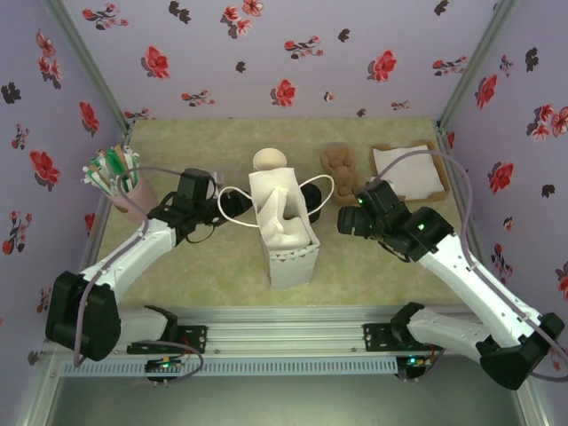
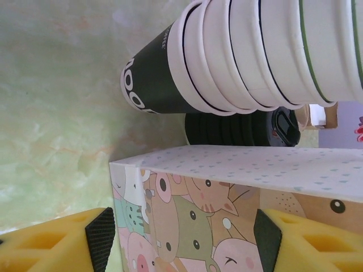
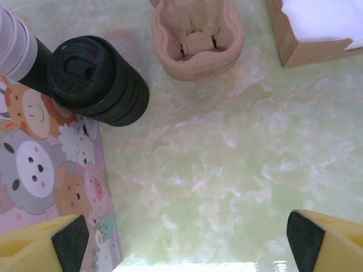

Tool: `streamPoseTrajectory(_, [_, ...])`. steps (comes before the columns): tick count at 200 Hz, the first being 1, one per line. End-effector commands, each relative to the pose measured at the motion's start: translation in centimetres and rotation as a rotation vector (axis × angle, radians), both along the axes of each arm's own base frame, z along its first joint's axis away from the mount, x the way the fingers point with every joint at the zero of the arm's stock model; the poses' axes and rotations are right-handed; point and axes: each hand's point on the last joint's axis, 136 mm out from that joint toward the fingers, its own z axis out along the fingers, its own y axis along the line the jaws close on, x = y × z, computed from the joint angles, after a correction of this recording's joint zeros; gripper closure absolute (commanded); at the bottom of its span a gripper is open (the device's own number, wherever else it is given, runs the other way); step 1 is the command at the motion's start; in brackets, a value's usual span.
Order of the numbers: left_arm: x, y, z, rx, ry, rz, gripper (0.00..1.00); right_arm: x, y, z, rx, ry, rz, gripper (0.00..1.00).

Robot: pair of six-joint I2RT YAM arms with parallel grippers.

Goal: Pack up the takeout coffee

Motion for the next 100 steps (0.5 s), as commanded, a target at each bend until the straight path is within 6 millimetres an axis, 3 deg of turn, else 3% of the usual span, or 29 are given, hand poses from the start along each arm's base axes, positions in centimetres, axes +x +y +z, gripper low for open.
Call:
streamPoseTrajectory(1, [0.5,1.2,1.6,0.049,-0.075,0.021,0.29,0.9,-1.8,1.1,-0.048,-0.098,-0.05,0.01])
streamPoseTrajectory(52, [-1.6,4.9,2.0,0.178,-0.107,0.083,0.21,1.6,-4.5,2.3,-0.136,-0.228,-0.103,0.01])
streamPoseTrajectory(79, [-2.5,7.1,2.2,0.256,-0.144,0.127,0.02,1.9,-5.9,3.2,-0.179,-0.324,-0.13,0.01])
streamPoseTrajectory(100, [-3.0,9.0,2.6,0.326,-0.192,0.166,0.01,1.9,-6.6,3.6,-0.206,-0.4,-0.135,0.01])
